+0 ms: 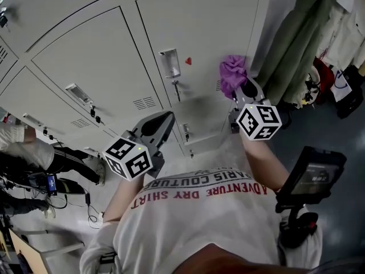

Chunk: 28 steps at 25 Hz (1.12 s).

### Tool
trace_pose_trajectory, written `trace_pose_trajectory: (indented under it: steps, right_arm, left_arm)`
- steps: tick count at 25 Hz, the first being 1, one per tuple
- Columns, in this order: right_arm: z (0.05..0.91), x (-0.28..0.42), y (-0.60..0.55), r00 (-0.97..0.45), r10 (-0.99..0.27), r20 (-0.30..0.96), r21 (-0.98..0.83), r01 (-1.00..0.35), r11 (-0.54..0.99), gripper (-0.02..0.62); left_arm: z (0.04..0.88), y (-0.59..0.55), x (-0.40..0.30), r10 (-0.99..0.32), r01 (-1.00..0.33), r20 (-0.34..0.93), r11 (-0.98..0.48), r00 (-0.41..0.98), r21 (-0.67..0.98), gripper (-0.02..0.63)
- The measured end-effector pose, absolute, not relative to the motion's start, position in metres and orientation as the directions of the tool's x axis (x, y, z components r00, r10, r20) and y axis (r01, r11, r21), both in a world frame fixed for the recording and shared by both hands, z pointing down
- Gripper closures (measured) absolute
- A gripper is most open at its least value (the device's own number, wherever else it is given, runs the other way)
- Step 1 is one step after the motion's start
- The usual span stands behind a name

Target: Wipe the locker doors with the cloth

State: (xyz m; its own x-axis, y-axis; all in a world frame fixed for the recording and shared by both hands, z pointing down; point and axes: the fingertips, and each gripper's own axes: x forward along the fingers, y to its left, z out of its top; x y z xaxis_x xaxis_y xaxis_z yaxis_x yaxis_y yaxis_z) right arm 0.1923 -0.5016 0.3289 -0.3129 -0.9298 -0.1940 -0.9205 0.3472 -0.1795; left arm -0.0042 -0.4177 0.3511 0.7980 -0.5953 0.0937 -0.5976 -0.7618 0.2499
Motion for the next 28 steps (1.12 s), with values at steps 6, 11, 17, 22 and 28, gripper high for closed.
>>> trace_pose_trajectory:
  steps: [6, 11, 17, 22, 28]
  right_arm:
    - [0.323, 0.085, -0.471, -0.564, -0.797, -0.215, -0.079, -0.804, 0.590, 0.531]
    - [0.348, 0.018, -0.461, -0.677, -0.720, -0.154, -0.074, -0.718, 0.692, 0.531]
    - [0.382, -0.024, -0.474, -0.697, -0.715, -0.062, -0.063, -0.712, 0.700, 0.531]
    - [0.405, -0.037, -0.494, -0.654, -0.756, 0.007, -0.046, -0.756, 0.653, 0.531]
    - [0.415, -0.033, -0.509, -0.608, -0.794, 0.031, -0.032, -0.794, 0.607, 0.531]
  left_arm:
    - [0.354, -0.410, -0.032, -0.646, -0.644, 0.088, -0.720, 0.758, 0.258, 0.604]
    - [0.354, -0.403, -0.059, -0.690, -0.684, 0.081, -0.681, 0.719, 0.262, 0.604]
    - [0.356, -0.394, -0.087, -0.737, -0.728, 0.084, -0.632, 0.671, 0.267, 0.604]
    - [0.357, -0.391, -0.102, -0.758, -0.747, 0.086, -0.607, 0.647, 0.270, 0.604]
    - [0.359, -0.393, -0.111, -0.767, -0.755, 0.087, -0.594, 0.636, 0.278, 0.604]
